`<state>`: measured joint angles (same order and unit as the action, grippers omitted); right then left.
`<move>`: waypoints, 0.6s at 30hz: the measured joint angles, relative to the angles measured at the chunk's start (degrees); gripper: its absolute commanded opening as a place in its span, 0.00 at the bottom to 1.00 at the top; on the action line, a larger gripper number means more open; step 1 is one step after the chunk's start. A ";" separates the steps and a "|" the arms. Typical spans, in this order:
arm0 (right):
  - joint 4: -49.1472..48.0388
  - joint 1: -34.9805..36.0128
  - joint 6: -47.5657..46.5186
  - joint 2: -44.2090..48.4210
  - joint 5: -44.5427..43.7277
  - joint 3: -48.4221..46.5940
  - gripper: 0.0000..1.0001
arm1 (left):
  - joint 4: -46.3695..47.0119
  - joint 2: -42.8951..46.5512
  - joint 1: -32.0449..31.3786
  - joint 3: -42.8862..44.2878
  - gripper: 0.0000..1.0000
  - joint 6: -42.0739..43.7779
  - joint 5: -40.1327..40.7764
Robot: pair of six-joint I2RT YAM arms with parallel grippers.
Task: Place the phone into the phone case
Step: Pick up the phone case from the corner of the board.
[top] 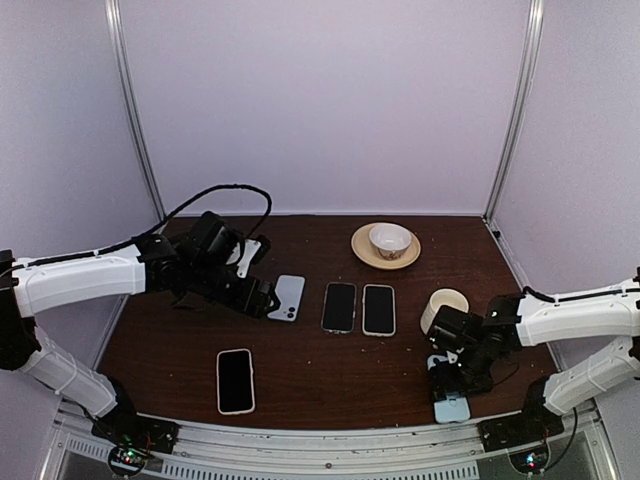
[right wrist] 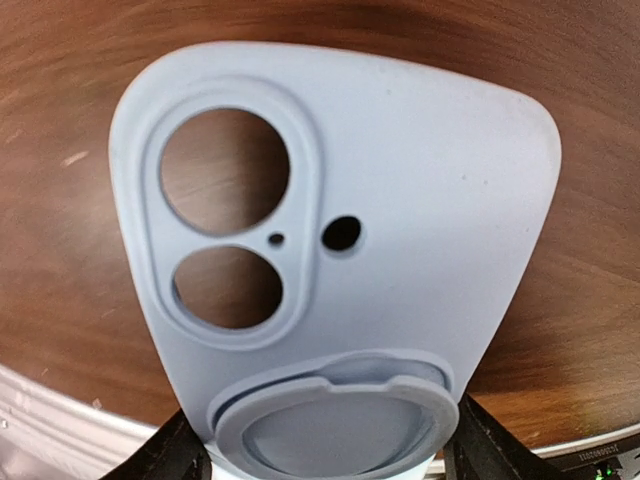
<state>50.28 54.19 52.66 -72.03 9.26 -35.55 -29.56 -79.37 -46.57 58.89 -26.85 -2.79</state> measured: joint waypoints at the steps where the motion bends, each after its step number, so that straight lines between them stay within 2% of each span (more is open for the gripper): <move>1: 0.04 1.36 -0.52 -0.07 0.17 -0.63 0.65 | 0.00 0.00 0.00 0.00 0.74 0.02 -0.22; 5: -0.79 7.58 -4.48 -1.51 0.42 -6.84 0.63 | -0.02 0.96 -0.28 0.00 0.71 0.72 -2.75; 8: -3.76 11.26 -9.38 -3.17 1.70 -13.53 0.61 | 0.00 3.98 -2.51 0.00 0.71 5.09 -5.18; 13: -3.82 14.03 -21.68 -8.81 5.95 -28.74 0.60 | -0.09 12.96 -7.54 0.04 0.70 17.66 -13.35; 18: 0.17 14.51 -33.81 -13.90 10.84 -44.46 0.59 | -0.46 22.75 -8.44 0.61 0.72 34.91 -22.47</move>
<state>50.46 68.71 18.85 -85.93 20.10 -80.01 -30.02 -56.62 -55.00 59.51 8.05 -25.26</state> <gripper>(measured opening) 0.750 0.704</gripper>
